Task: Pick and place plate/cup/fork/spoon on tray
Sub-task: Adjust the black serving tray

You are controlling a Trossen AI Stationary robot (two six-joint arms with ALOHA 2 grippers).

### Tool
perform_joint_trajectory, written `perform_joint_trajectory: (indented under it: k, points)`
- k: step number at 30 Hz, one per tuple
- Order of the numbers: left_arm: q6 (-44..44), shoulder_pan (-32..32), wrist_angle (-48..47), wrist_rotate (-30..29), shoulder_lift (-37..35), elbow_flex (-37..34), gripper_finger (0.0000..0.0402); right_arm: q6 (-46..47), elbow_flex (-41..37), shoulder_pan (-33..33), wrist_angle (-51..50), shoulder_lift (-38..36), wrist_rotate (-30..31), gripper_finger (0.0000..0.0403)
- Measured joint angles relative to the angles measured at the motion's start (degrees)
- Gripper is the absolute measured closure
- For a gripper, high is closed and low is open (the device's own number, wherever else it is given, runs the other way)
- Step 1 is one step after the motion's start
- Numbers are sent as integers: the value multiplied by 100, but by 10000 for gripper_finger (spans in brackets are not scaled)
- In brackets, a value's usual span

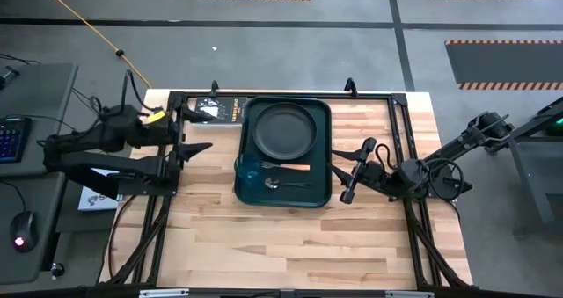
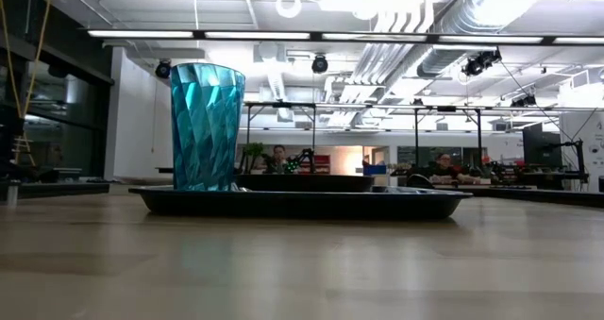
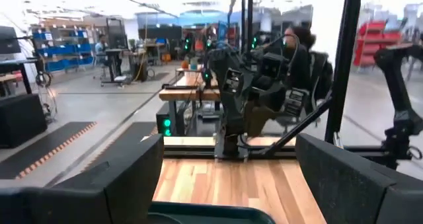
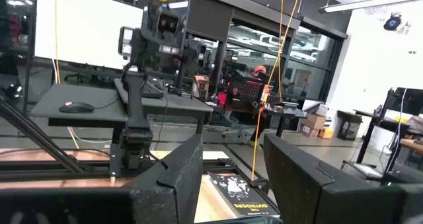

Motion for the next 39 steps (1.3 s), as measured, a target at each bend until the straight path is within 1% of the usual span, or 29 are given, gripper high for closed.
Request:
perform_joint_trajectory:
  k: [3,7,13,16,24,39]
  points:
    - [-64,0,284,27,-423,-591,69,80,0,0,1,0,0,249]
    - [125,-2,728,299,-795,-1343,69,81,0,0,0,0,0,249]
    - [9,-4,1888,315,-1035,-2351,69,81,0,0,-1,0,-6,249]
    - [-56,-4,2218,312,-1049,-2600,69,81,0,0,-2,0,-9,249]
    - [-462,-4,2304,296,-1073,-2640,69,81,0,0,-2,0,-24,249]
    - [-163,-9,2295,418,-1224,-2287,69,123,2,0,-2,0,-24,249]
